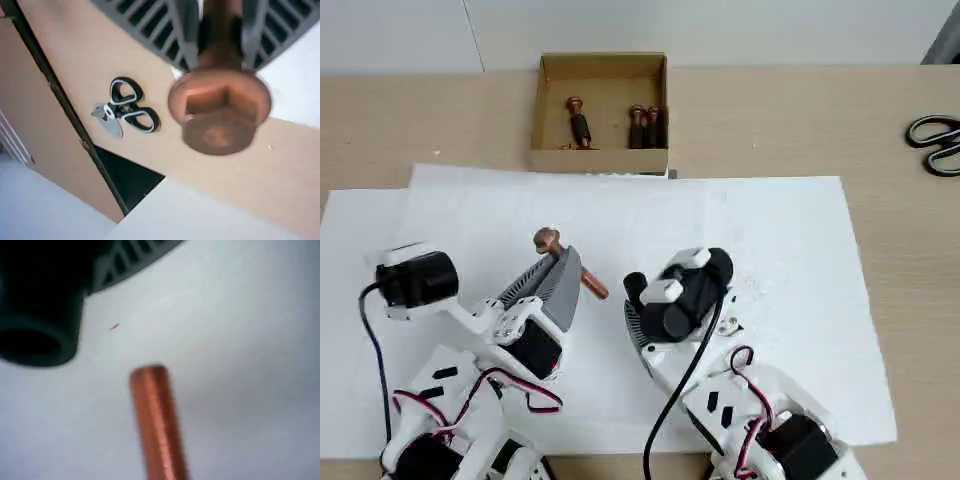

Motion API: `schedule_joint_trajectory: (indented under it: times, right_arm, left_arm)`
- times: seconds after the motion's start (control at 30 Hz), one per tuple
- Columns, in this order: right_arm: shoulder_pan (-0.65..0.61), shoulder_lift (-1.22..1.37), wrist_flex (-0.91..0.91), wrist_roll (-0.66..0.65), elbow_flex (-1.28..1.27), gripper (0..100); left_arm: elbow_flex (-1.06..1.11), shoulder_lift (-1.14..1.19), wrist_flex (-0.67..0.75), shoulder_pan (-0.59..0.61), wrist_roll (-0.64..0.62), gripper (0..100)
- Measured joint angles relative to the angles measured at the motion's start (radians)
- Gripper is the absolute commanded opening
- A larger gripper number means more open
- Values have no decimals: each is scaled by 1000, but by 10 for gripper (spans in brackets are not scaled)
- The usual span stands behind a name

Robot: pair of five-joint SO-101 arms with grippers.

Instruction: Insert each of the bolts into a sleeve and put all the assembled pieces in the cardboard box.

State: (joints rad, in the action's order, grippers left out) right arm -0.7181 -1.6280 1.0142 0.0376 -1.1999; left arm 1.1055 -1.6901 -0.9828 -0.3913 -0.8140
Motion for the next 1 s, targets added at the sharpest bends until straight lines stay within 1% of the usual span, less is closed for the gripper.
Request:
schedule_joint_trajectory:
  times: [0.23,0.3,0.5,0.7,0.8,0.87,1.0]
  right_arm:
    - [-43,-163,48,-61,-101,3]
    - [-44,-170,72,-61,-103,3]
    - [-48,-172,64,-64,-103,3]
    - [-48,-172,64,-64,-103,3]
    - [-48,-172,64,-64,-103,3]
    - [-51,-172,64,-64,-103,3]
    - [-98,-172,64,-64,-103,3]
  left_arm:
    - [14,0,0,-15,0,5]
    - [14,0,0,-15,0,5]
    - [14,0,0,-15,0,5]
    - [14,0,0,-83,0,5]
    - [29,-3,2,-89,0,5]
    - [46,-3,15,-92,0,5]
    - [81,-5,66,-92,0,5]
